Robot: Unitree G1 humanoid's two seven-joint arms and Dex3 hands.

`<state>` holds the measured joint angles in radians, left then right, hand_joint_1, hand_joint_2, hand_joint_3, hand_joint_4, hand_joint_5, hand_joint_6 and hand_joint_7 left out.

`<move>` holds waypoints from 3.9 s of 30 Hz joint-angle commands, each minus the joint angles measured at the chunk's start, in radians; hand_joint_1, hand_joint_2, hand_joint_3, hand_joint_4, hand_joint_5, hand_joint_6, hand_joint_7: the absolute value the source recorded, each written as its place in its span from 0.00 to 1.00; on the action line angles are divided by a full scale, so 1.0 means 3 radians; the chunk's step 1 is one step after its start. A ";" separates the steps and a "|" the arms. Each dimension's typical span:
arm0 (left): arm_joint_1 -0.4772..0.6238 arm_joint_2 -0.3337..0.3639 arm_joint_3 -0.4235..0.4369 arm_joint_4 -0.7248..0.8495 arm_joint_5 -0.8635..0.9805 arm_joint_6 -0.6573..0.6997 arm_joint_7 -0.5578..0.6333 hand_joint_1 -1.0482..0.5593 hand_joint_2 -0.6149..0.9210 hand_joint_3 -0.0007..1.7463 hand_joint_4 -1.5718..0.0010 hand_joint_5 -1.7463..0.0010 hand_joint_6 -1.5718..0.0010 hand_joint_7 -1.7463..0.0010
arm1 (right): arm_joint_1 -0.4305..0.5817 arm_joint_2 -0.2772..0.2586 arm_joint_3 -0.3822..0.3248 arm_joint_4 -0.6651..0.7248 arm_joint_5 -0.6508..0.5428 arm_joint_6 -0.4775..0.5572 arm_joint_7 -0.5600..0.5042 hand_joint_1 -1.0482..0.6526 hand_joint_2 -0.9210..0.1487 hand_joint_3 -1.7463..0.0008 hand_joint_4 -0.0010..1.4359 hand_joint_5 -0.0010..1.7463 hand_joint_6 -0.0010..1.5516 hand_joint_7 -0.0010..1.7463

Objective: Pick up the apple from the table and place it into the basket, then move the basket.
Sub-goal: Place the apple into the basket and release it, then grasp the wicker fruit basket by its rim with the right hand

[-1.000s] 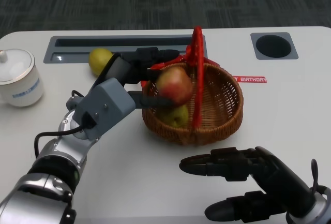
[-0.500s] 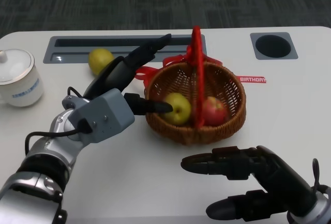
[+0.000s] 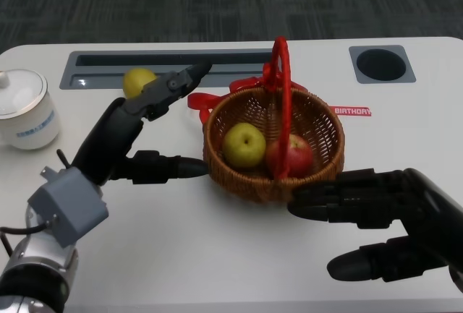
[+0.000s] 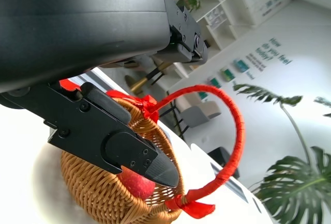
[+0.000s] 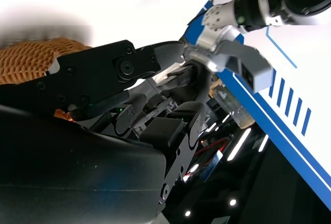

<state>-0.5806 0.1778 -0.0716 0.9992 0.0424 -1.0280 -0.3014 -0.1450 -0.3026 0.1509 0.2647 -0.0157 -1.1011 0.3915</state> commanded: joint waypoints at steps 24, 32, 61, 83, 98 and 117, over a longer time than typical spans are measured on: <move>0.1182 0.0295 0.0214 -0.1302 -0.0258 -0.0021 -0.0121 0.27 0.91 0.00 0.59 0.98 0.60 0.98 | -0.1333 -0.0306 -0.0047 0.1824 -0.0470 -0.0246 0.0032 0.29 0.00 0.96 0.54 0.01 0.46 0.01; 0.1215 0.0259 0.0227 -0.1349 -0.0244 0.0002 -0.0110 0.28 0.91 0.00 0.58 0.99 0.59 0.99 | -0.1748 -0.0282 0.0071 0.2412 -0.0921 -0.0353 -0.0187 0.28 0.00 0.96 0.56 0.01 0.47 0.01; 0.1283 0.0144 0.0279 -0.1428 -0.0073 -0.0022 0.0152 0.26 0.90 0.00 0.55 0.99 0.55 0.99 | -0.2301 -0.0184 0.1097 0.3076 -0.2217 -0.0195 -0.1155 0.24 0.00 0.97 0.60 0.01 0.50 0.00; 0.1296 0.0130 0.0262 -0.1490 -0.0055 -0.0008 0.0149 0.27 0.89 0.00 0.53 0.99 0.52 0.99 | -0.2429 -0.0576 0.0867 0.2622 -0.1712 -0.0791 -0.0987 0.21 0.04 1.00 0.45 0.01 0.35 0.00; 0.1402 0.0113 0.0266 -0.1703 -0.0015 0.0054 0.0181 0.27 0.89 0.00 0.52 0.99 0.51 0.99 | -0.2507 -0.0535 0.0768 0.2994 -0.1770 -0.0646 -0.1089 0.21 0.07 1.00 0.50 0.01 0.42 0.01; 0.1649 0.0045 0.0276 -0.1937 -0.0002 0.0065 0.0293 0.30 0.87 0.00 0.52 1.00 0.50 1.00 | -0.2563 -0.0117 0.1339 0.3271 -0.2530 -0.0207 -0.1736 0.16 0.08 1.00 0.56 0.02 0.47 0.01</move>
<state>-0.0975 0.1871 0.0028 0.4339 0.0390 -1.0098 -0.2309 -0.8956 -0.3394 0.5364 1.2350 -0.7583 -1.1682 -0.1173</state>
